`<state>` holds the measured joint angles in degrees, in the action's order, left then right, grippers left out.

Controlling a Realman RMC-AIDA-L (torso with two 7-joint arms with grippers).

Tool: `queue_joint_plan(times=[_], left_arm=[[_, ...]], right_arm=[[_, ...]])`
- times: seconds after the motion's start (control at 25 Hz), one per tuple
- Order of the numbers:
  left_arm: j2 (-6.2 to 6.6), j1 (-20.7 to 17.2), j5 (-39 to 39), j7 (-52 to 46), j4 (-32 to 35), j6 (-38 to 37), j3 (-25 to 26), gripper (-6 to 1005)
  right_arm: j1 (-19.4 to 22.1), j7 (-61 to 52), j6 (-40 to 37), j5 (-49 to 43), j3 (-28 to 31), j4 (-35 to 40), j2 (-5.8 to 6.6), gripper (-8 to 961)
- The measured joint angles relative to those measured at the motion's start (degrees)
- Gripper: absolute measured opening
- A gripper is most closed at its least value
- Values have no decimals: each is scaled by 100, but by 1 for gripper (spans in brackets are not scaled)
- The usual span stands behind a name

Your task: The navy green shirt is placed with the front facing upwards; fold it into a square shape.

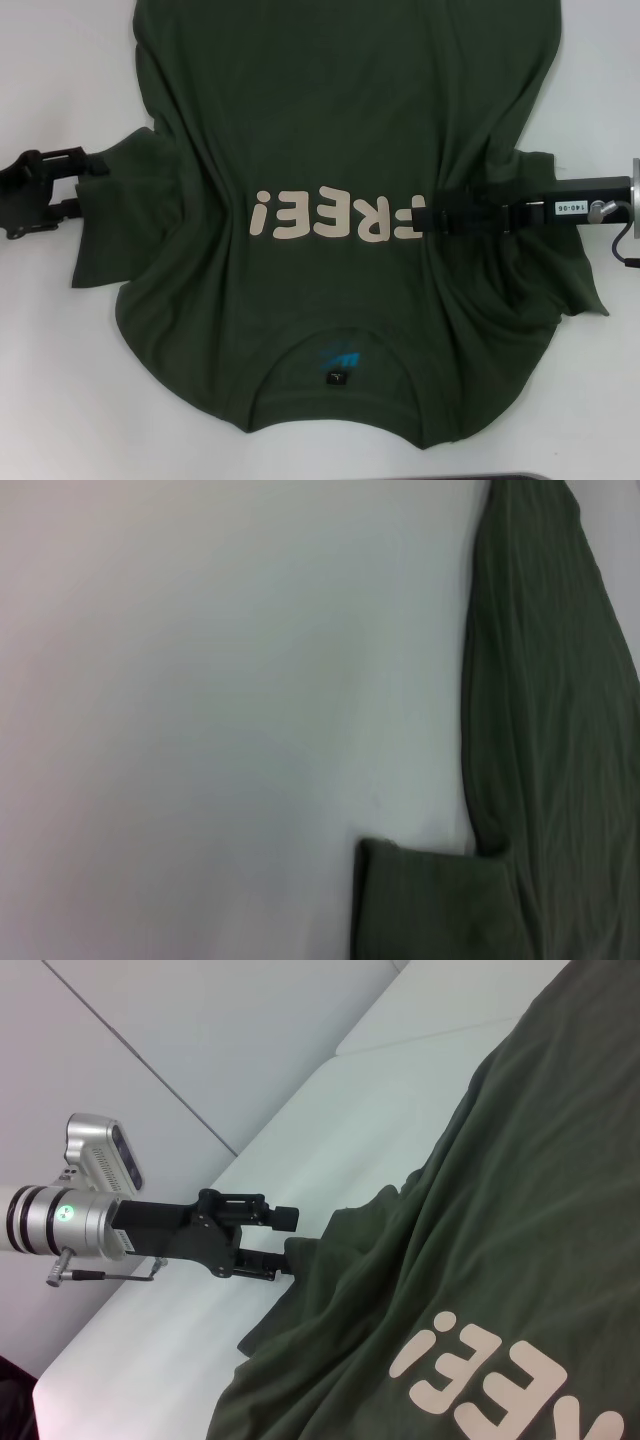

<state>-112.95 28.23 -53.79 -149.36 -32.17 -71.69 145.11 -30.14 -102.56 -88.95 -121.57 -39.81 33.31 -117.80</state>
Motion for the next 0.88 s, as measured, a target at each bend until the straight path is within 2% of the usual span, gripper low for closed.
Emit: queue_joint_plan(times=[0.88], left_arm=[[-69,174,65,14,-21,-124,-18,749]], right_arm=[[15,-10,-2,3,0,0,24,915]])
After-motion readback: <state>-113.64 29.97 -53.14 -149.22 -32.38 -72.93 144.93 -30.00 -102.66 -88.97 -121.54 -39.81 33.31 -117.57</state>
